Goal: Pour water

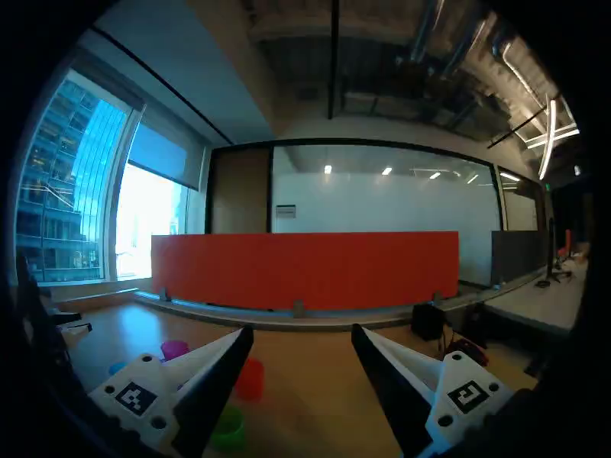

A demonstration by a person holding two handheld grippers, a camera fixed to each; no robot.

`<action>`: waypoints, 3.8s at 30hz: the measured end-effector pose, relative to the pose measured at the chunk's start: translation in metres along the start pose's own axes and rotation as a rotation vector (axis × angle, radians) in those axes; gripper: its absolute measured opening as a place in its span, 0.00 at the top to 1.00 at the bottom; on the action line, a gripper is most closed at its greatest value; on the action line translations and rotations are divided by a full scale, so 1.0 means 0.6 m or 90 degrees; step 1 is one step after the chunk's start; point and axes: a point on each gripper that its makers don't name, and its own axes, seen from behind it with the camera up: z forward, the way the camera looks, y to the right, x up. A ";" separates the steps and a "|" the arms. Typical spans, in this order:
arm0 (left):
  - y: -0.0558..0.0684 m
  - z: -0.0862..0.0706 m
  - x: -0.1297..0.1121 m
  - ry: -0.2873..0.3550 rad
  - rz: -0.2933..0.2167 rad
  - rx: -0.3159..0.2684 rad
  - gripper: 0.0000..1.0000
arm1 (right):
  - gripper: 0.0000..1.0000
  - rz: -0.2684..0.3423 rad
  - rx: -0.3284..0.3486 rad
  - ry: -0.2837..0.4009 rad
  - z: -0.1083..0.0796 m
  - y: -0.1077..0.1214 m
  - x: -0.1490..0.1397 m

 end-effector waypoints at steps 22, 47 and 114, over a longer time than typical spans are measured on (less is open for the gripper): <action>0.000 0.001 0.001 0.000 0.000 0.000 0.04 | 0.01 0.013 -0.037 0.011 0.014 0.033 -0.103; 0.000 0.001 0.000 0.000 0.000 0.000 0.04 | 0.01 0.013 -0.070 -0.023 0.022 0.061 -0.182; 0.000 0.001 0.000 0.000 0.000 0.000 0.04 | 0.01 -0.004 -0.071 -0.048 0.029 0.049 -0.194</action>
